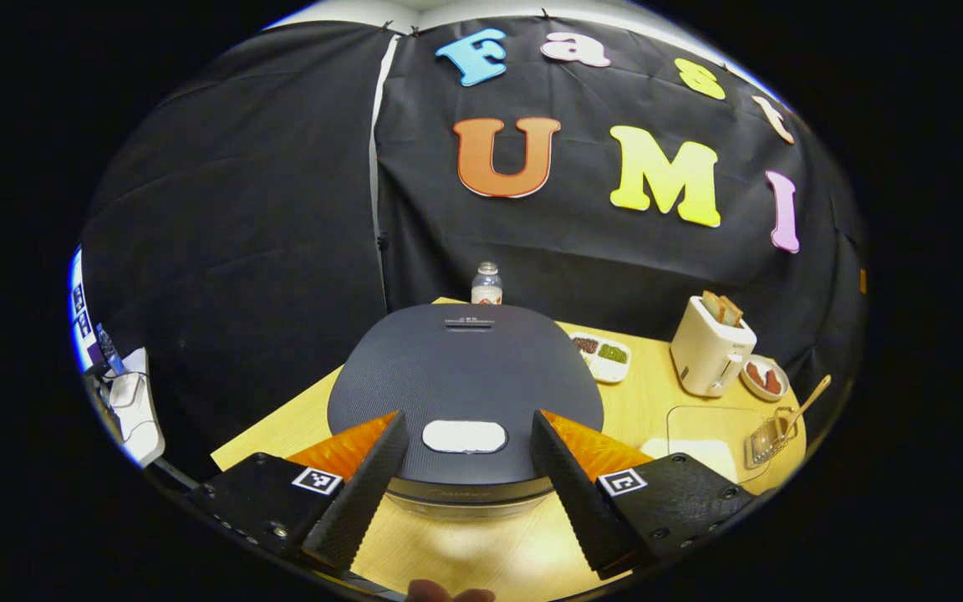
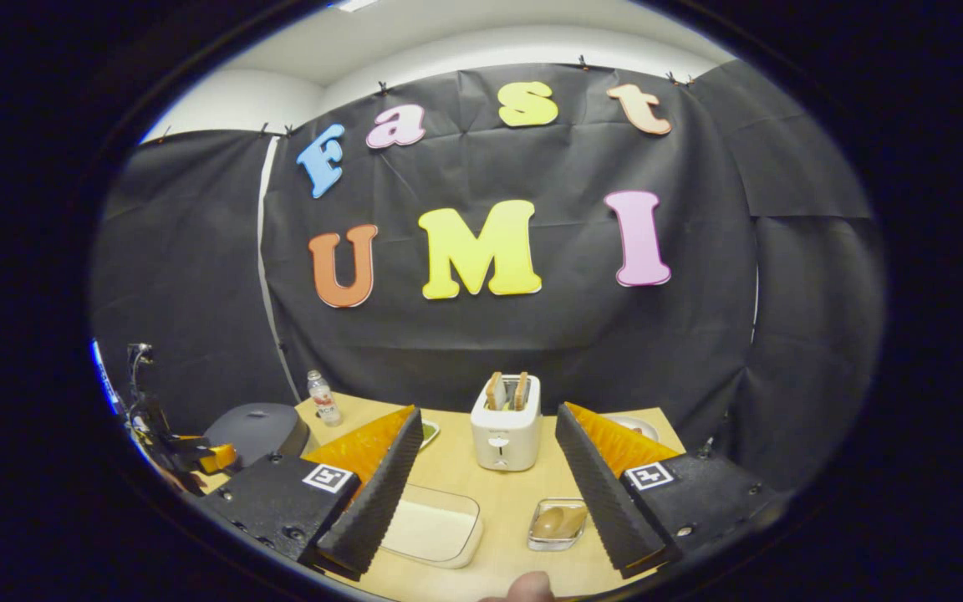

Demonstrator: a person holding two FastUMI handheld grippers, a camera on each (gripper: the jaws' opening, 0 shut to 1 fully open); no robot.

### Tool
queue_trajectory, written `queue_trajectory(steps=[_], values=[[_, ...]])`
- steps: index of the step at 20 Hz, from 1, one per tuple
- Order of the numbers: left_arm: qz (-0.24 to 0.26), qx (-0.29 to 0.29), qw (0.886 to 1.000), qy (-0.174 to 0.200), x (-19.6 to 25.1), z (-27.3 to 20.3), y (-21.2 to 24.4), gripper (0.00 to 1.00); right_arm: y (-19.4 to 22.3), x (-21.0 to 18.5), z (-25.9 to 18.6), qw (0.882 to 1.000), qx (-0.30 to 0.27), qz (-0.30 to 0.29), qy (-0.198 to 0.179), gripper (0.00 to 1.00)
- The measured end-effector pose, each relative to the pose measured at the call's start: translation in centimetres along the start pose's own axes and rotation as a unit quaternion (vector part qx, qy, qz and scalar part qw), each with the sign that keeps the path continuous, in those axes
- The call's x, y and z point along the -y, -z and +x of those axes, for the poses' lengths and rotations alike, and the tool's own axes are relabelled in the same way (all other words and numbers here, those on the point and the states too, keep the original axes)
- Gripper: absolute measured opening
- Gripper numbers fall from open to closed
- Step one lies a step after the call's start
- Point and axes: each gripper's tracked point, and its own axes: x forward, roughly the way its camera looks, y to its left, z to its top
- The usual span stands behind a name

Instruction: Close the left gripper, press the button to open the rice cooker; take a wooden spoon from the chopstick holder with the right hand, scoop a spoonful of rice and pour it into the rice cooker, then put the wooden spoon back into the chopstick holder.

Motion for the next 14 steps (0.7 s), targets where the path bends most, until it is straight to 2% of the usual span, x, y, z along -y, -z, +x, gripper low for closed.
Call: queue_trajectory(steps=[4,6,7,8,14], values=[[0.025,0.058,0.997,0.041,1.8,-4.2,-3.9,0.95,-3.3,-0.9,-4.0,0.999,0.044,-0.012,0.026,1.00],[0.028,0.084,0.994,0.068,3.1,-7.3,-6.2,0.95,-4.1,-1.7,-6.9,0.997,0.056,-0.017,0.043,0.96],[0.026,0.100,0.991,0.085,3.9,-9.2,-7.3,0.95,-5.0,-2.2,-8.5,0.996,0.068,-0.017,0.050,1.00],[0.027,0.115,0.988,0.100,4.5,-10.9,-8.3,0.95,-5.8,-2.8,-10.2,0.995,0.083,-0.021,0.055,0.97],[0.029,0.162,0.971,0.173,7.7,-20.2,-10.7,0.95,-6.4,-4.2,-18.1,0.989,0.105,-0.028,0.102,1.00]])
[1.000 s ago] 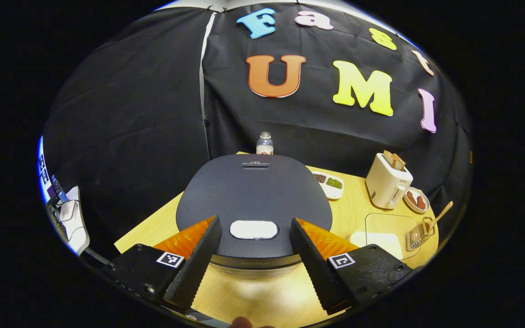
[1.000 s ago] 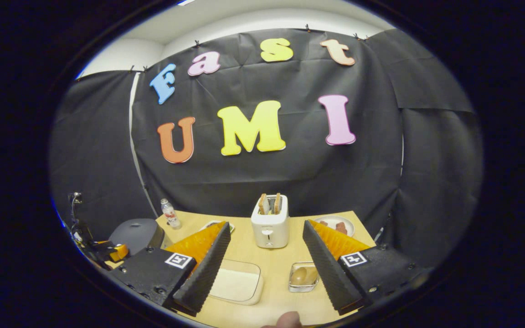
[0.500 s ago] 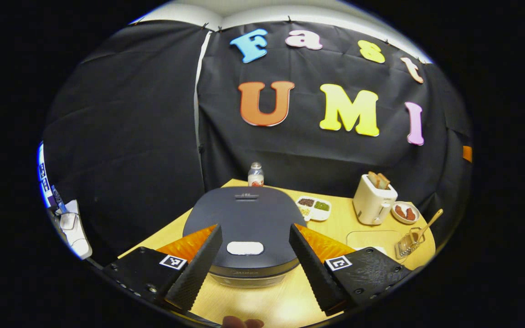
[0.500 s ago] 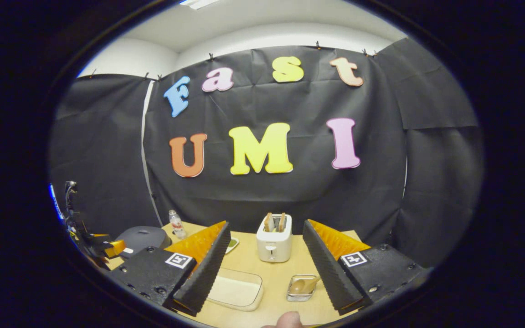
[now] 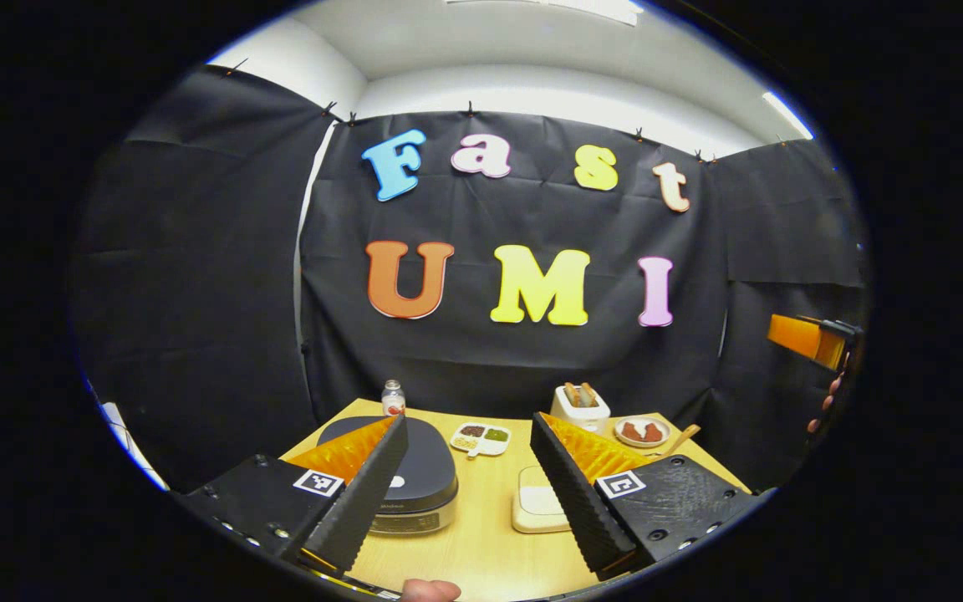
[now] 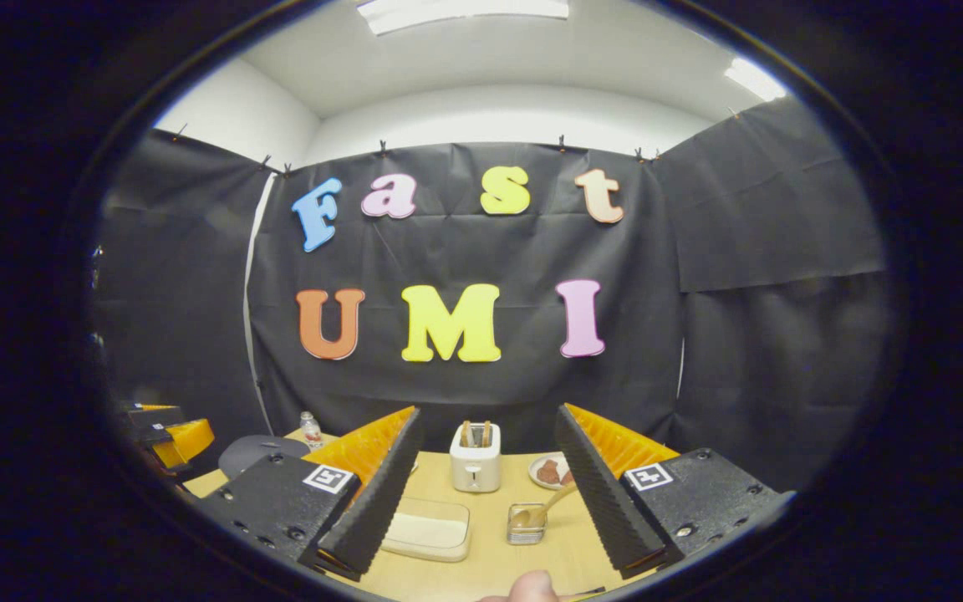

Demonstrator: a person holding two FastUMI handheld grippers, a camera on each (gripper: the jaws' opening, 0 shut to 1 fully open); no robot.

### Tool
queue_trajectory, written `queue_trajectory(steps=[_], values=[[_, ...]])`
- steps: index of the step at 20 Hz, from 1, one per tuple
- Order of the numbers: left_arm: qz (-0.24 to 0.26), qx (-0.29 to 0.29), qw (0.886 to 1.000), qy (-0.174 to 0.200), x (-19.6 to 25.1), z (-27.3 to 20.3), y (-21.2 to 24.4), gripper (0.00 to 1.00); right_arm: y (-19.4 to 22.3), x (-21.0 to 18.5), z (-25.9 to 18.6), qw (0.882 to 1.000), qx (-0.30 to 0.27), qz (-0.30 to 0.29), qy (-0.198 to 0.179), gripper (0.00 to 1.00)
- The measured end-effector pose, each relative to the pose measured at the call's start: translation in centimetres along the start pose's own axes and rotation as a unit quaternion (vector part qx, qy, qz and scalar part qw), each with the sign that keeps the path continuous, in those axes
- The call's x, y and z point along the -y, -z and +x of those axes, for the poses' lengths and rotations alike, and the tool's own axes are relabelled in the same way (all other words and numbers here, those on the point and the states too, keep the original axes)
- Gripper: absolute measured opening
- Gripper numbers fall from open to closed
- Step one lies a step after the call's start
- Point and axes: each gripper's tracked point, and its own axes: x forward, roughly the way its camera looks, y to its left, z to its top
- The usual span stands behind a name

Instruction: Close the left gripper, press the button to open the rice cooker; take a wooden spoon from the chopstick holder with the right hand, scoop a spoonful of rice and pour it into the rice cooker, then put the wooden spoon back into the chopstick holder.

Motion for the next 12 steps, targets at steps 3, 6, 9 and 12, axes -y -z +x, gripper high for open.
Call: queue_trajectory(steps=[3,6,9,12], values=[[-0.015,0.008,1.000,0.018,1.7,-2.1,-1.4,0.95,-0.5,-0.2,-2.8,1.000,0.006,-0.010,0.010,1.00],[-0.013,0.015,1.000,0.012,2.0,-2.9,-2.1,0.94,-0.3,-0.4,-4.4,1.000,0.002,-0.011,0.011,0.97],[-0.005,0.027,0.999,0.017,3.4,-3.1,-3.1,0.94,-0.7,-0.5,-4.3,1.000,0.003,-0.018,0.003,1.00],[-0.003,0.035,0.999,0.018,4.4,-2.8,-3.8,0.94,-0.3,-0.3,-3.1,1.000,-0.007,0.000,-0.004,0.97]])
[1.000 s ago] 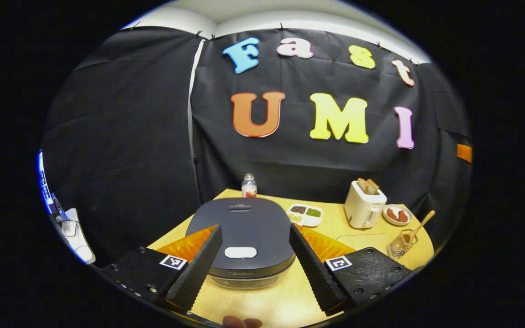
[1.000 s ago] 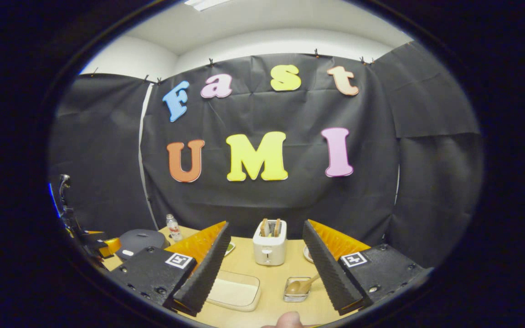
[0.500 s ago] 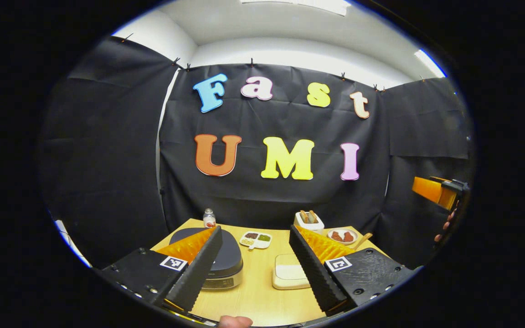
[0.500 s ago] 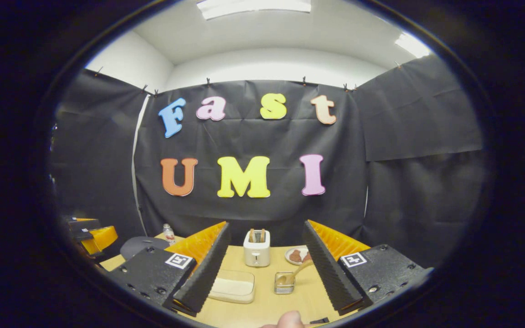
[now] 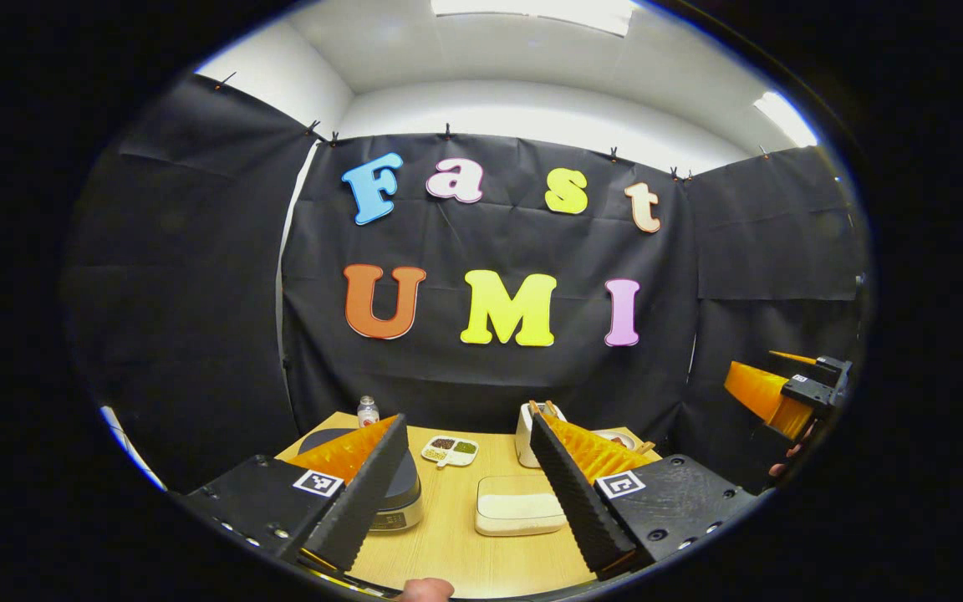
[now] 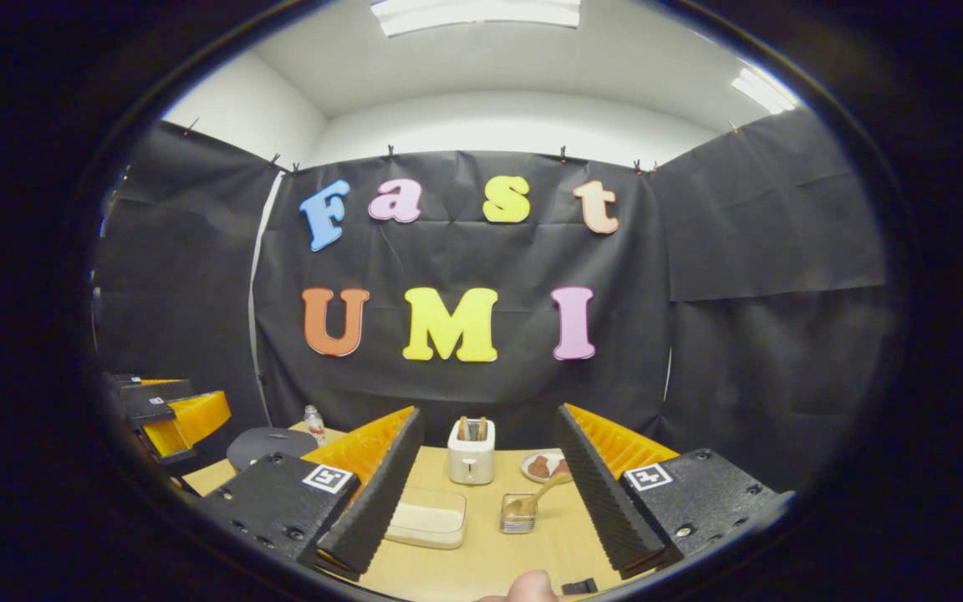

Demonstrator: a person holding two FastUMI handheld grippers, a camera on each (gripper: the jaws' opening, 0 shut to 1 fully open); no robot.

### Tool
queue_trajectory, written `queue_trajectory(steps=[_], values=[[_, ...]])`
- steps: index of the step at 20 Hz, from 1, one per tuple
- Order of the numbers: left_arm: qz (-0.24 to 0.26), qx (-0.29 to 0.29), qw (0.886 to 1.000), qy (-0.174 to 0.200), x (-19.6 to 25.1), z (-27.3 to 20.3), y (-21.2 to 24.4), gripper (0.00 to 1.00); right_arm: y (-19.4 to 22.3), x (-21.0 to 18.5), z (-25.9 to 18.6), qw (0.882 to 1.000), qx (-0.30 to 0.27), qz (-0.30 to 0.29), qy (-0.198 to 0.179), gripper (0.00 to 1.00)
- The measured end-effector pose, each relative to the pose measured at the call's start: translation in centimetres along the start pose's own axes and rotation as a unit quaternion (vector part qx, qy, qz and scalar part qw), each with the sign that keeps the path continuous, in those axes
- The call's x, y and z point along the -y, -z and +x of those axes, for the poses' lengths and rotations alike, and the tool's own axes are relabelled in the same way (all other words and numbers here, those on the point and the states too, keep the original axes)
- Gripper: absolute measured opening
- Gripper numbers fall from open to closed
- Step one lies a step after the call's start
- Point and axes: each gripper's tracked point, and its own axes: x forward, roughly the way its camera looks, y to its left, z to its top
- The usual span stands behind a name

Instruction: Close the left gripper, press the button to open the rice cooker; take a wooden spoon from the chopstick holder with the right hand, scoop a spoonful of rice and pour it into the rice cooker, then put the wooden spoon back into the chopstick holder.

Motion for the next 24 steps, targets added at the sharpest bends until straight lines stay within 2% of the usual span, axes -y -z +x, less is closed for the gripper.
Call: queue_trajectory(steps=[4,7,9,11,12,14,16,22,23,24], values=[[-0.001,0.003,1.000,-0.011,0.4,1.5,-0.1,0.95,-0.2,1.1,1.6,1.000,-0.011,0.024,0.003,1.00],[-0.015,0.017,0.999,-0.023,0.2,2.9,-1.3,0.94,-0.2,2.2,2.7,1.000,-0.014,0.016,-0.003,0.97],[-0.009,0.027,0.999,-0.031,0.5,4.4,-1.6,0.95,0.5,3.2,3.0,1.000,-0.026,0.015,-0.005,1.00],[-0.004,0.034,0.999,-0.031,1.4,5.5,-1.9,0.95,1.0,4.6,3.5,0.999,-0.037,0.019,0.000,0.97],[-0.002,0.035,0.999,-0.031,1.8,6.1,-1.9,0.94,1.3,5.2,3.9,0.999,-0.043,0.023,0.003,1.00],[-0.003,0.034,0.999,-0.040,2.0,7.1,-1.8,0.95,2.4,6.1,4.5,0.998,-0.056,0.016,0.005,0.97],[0.000,0.021,0.999,-0.046,2.4,8.3,-1.0,0.95,2.8,6.8,5.0,0.998,-0.064,0.007,0.007,1.00],[0.015,0.012,0.999,-0.045,3.3,9.2,-0.5,0.94,2.5,6.9,5.7,0.998,-0.058,0.002,0.000,1.00],[0.017,0.010,0.999,-0.045,3.3,9.2,-0.3,0.95,2.5,7.1,5.8,0.998,-0.057,0.001,0.001,0.97],[0.019,0.008,0.999,-0.043,3.3,9.1,-0.2,0.95,2.6,7.0,5.7,0.998,-0.058,0.000,0.000,1.00]])
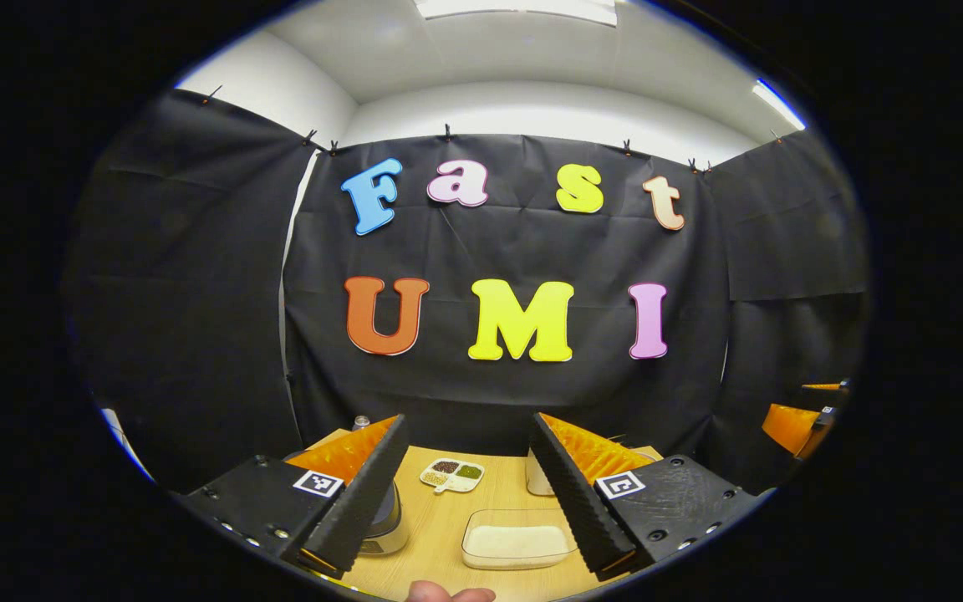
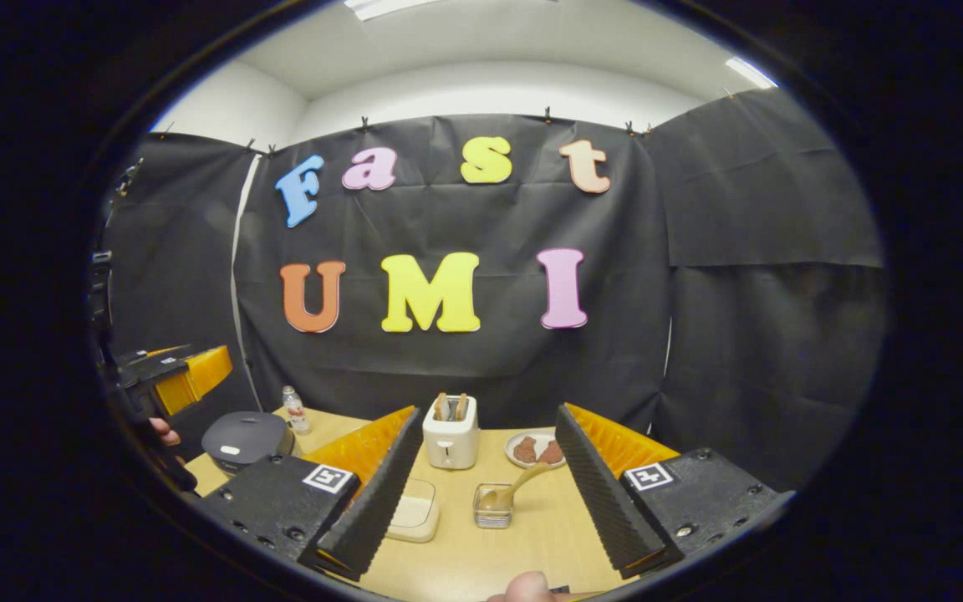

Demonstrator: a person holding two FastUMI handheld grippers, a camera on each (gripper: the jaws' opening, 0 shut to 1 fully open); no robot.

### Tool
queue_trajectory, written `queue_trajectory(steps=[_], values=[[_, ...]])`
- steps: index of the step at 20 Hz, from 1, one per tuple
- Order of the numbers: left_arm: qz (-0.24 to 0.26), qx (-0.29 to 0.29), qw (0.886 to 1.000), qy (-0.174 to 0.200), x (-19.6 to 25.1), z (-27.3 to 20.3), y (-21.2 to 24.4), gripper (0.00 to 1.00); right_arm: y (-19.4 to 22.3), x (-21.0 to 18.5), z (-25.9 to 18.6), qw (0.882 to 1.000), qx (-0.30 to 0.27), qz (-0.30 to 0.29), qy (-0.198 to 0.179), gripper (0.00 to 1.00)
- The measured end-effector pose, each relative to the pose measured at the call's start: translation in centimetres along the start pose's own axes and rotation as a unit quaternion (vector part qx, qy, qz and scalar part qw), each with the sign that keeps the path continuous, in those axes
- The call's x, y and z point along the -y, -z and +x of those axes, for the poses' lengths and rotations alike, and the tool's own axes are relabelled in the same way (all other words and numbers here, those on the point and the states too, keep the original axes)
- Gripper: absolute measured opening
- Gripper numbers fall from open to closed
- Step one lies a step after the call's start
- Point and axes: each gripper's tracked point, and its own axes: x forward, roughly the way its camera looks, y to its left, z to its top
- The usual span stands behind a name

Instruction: Close the left gripper, press the button to open the rice cooker; take a wooden spoon from the chopstick holder with the right hand, scoop a spoonful of rice and pour it into the rice cooker, then put the wooden spoon back into the chopstick holder.

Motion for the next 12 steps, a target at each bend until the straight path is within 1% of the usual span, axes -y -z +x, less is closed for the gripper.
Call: queue_trajectory(steps=[1,2,3,4,5,6,7,8,12], values=[[0.001,-0.003,1.000,0.003,0.2,-0.1,0.1,0.95,0.0,0.0,-0.1,1.000,0.000,0.001,0.000,1.00],[0.002,-0.001,1.000,0.002,0.2,-0.3,0.1,0.95,0.1,0.1,-0.3,1.000,0.001,0.001,0.001,0.97],[0.004,-0.001,1.000,0.003,0.2,-0.3,0.0,0.95,0.3,0.3,-0.5,1.000,0.002,-0.001,0.004,0.97],[0.005,0.000,1.000,0.003,0.2,-0.5,0.0,0.95,0.5,0.6,-0.6,1.000,0.002,-0.003,0.008,1.00],[0.005,0.003,1.000,0.003,0.1,-0.7,-0.2,0.95,0.5,0.6,-0.9,1.000,0.003,-0.003,0.009,1.00],[0.005,0.004,1.000,0.004,0.2,-0.7,-0.3,0.95,0.6,0.6,-1.0,1.000,0.003,-0.002,0.008,0.97],[0.005,0.002,1.000,0.004,0.2,-0.9,-0.2,0.95,0.5,0.5,-1.2,1.000,0.003,-0.002,0.008,0.97],[0.006,0.002,1.000,0.005,0.2,-1.1,-0.1,0.95,0.4,0.7,-1.5,1.000,0.005,0.000,0.008,1.00],[0.010,-0.001,1.000,0.010,0.4,-1.4,-0.1,0.95,0.2,0.8,-1.8,1.000,0.008,0.004,0.011,1.00]])
